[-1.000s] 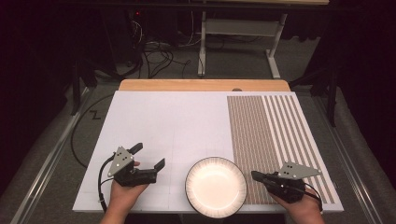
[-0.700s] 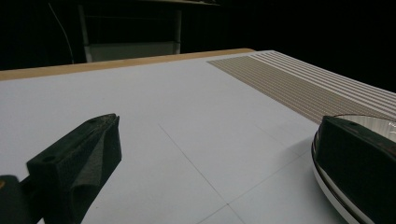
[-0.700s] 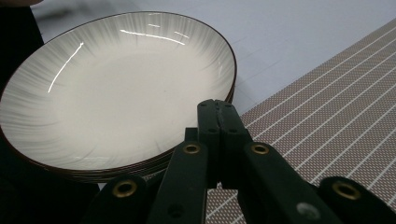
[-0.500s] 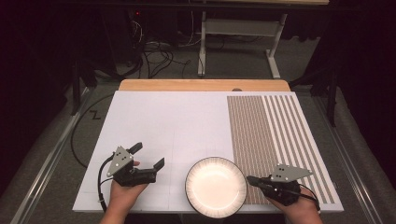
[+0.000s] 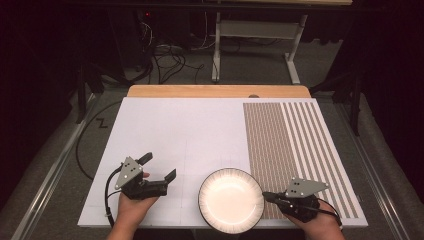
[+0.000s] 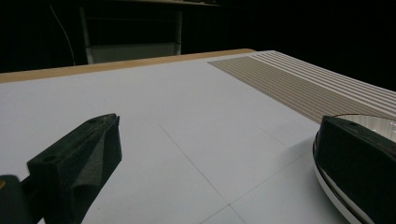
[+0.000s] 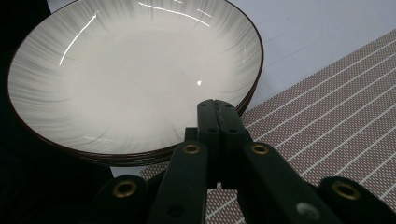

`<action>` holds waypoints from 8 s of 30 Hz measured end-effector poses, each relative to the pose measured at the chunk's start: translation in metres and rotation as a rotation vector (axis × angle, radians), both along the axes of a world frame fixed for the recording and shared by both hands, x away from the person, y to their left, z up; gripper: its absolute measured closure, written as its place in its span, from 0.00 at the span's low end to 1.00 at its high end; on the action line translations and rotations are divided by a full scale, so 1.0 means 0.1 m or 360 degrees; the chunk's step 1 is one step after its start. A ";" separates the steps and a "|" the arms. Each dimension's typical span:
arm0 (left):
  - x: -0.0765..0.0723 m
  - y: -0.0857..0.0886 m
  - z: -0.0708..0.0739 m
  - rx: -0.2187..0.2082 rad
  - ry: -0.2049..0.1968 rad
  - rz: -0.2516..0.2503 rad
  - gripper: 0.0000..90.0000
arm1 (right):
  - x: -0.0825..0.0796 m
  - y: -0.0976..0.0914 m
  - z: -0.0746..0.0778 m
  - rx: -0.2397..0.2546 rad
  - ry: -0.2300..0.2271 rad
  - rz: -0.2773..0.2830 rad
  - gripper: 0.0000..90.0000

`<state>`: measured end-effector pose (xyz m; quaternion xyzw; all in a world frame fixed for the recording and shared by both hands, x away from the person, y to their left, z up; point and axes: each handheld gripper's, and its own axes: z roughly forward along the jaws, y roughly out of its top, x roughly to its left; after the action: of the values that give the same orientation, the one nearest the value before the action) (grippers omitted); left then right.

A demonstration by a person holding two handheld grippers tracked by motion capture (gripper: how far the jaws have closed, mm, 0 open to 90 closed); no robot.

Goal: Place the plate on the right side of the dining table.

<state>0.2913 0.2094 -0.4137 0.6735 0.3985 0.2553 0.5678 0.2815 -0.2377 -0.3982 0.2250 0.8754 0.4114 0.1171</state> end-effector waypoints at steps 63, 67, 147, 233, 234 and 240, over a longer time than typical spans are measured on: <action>0.01 0.01 0.00 -0.0016 -0.0007 0.0001 0.02 | -0.06 0.18 0.03 -0.0109 -0.0016 0.0051 1.00; 0.00 0.01 0.00 -0.0021 -0.0011 0.0003 0.02 | -0.07 0.21 0.02 -0.0104 -0.0006 0.0066 1.00; 0.08 0.04 0.12 -0.0146 0.0240 -0.0034 0.02 | -0.04 0.47 -0.09 -0.0138 0.0035 0.0122 1.00; 0.33 0.01 0.16 -0.0637 0.1625 -0.0550 0.01 | -0.07 0.49 -0.07 -0.0163 0.0006 0.0136 1.00; 0.33 -0.02 0.16 -0.0624 0.1627 -0.0565 0.01 | -0.07 0.49 -0.07 -0.0162 0.0004 0.0137 1.00; 0.31 -0.13 0.15 -0.0598 0.1644 -0.0581 0.01 | -0.07 0.49 -0.07 -0.0164 0.0000 0.0136 1.00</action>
<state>0.3225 0.1967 -0.3990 0.6562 0.5399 -0.2838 0.4443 0.2744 -0.1884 -0.4052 0.1812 0.9042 0.3705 0.1108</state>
